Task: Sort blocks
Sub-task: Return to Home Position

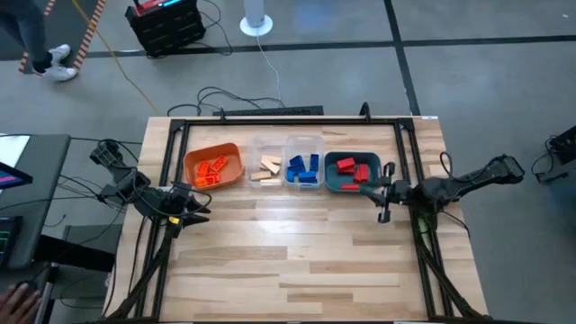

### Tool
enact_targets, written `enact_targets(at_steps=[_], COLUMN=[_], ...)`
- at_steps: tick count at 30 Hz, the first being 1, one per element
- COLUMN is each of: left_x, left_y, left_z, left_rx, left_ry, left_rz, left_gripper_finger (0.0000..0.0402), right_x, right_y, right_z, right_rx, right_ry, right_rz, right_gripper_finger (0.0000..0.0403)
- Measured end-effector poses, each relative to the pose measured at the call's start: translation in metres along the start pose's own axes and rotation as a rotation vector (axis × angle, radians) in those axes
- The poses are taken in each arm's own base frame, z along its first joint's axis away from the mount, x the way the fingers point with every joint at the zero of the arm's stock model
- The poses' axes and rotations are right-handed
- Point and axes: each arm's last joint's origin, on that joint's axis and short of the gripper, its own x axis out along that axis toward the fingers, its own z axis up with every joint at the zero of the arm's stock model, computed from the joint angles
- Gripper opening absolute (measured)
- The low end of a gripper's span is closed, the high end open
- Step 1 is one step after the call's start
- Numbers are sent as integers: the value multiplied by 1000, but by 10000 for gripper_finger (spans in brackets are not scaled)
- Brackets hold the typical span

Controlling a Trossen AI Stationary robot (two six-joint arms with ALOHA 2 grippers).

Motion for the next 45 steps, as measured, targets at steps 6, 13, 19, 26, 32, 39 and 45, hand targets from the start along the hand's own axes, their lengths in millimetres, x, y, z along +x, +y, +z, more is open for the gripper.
enact_targets(at_steps=[6,13,19,26,32,39,45], left_x=[0,0,0,0,0,0,0], left_y=[0,0,0,0,0,0,0], left_z=[0,0,0,0,0,0,0], left_rx=[0,0,0,0,0,0,0], left_ry=[0,0,0,-1,0,-1,0], left_rz=[0,0,0,0,0,0,0], left_gripper_finger=[144,144,144,144,144,144,144], right_x=[-1,-3,-3,-3,-3,-3,-3], right_y=[2,3,3,3,3,3,3], right_z=[-17,-27,-27,-27,-28,-28,-28], right_rx=[-88,-143,-145,-146,-146,-146,-145], right_ry=[159,253,258,260,261,262,262], right_rz=[28,45,46,46,46,47,46], right_gripper_finger=[118,118,118,118,118,118,118])
